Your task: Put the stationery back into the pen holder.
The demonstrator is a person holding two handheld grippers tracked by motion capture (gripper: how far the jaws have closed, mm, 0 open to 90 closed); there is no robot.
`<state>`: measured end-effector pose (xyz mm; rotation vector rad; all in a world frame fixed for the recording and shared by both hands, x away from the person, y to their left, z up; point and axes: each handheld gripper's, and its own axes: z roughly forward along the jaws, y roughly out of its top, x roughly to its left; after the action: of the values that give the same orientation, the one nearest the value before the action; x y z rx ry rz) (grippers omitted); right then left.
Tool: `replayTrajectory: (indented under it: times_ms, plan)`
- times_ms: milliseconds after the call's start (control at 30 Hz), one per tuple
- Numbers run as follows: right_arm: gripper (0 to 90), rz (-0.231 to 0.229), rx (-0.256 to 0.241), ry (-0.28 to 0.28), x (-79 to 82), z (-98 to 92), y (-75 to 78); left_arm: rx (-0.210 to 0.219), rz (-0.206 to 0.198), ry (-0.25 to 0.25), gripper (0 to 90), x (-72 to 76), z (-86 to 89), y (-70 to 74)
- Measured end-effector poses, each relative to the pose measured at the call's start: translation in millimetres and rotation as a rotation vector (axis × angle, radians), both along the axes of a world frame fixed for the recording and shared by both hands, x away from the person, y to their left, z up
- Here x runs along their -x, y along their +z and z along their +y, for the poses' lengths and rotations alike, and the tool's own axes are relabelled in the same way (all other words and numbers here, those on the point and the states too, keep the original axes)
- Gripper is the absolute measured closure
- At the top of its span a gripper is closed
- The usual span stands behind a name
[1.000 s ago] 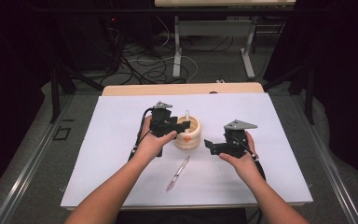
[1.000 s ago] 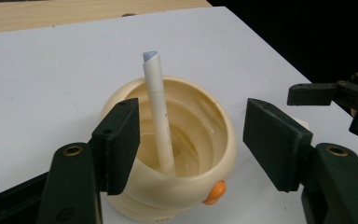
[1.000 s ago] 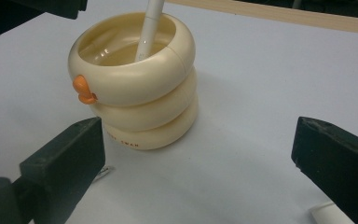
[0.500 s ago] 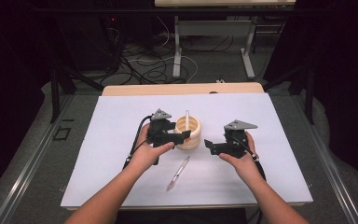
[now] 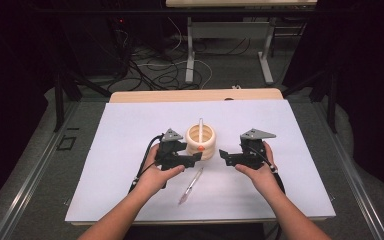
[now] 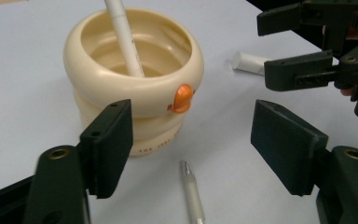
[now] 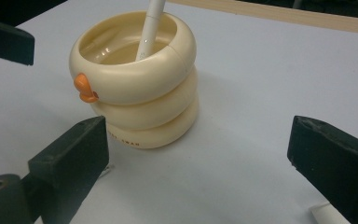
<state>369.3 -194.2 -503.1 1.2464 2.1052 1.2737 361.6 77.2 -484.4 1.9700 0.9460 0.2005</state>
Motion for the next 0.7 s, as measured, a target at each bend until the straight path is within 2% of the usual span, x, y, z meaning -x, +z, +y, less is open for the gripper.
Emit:
replayTrajectory:
  times_ms: [33, 167, 300, 367, 467, 567, 700]
  plan:
    - [5.1, 0.001, 0.001, 0.002, 0.1, 0.0, 0.0, 0.009, 0.014, 0.003, 31.4, 1.5, -0.1, -1.6]
    - [5.3, -0.004, 0.002, 0.001, 0.3, 0.8, 0.0, -0.012, 0.043, -0.004, 33.5, 5.2, 0.5, -6.1]
    - [5.5, -0.001, 0.004, 0.002, 0.3, 0.8, -0.5, -0.017, 0.055, -0.003, 36.9, 6.8, -0.2, -10.5]
    - [5.6, -0.002, 0.004, 0.002, 0.4, 0.8, -0.5, -0.02, 0.076, 0.004, 38.7, 7.9, -0.5, -12.6]
    - [5.7, -0.002, 0.004, 0.003, 0.3, 0.4, -0.5, -0.045, 0.104, -0.011, 41.6, 8.3, 0.8, -15.7]
    - [5.9, -0.003, 0.002, 0.006, 0.3, -0.4, -0.2, -0.038, 0.134, -0.001, 44.5, 9.6, 0.7, -19.3]
    - [6.1, -0.003, -0.002, 0.006, 0.6, -0.3, 0.1, -0.061, 0.176, -0.009, 48.4, 9.2, 3.2, -23.9]
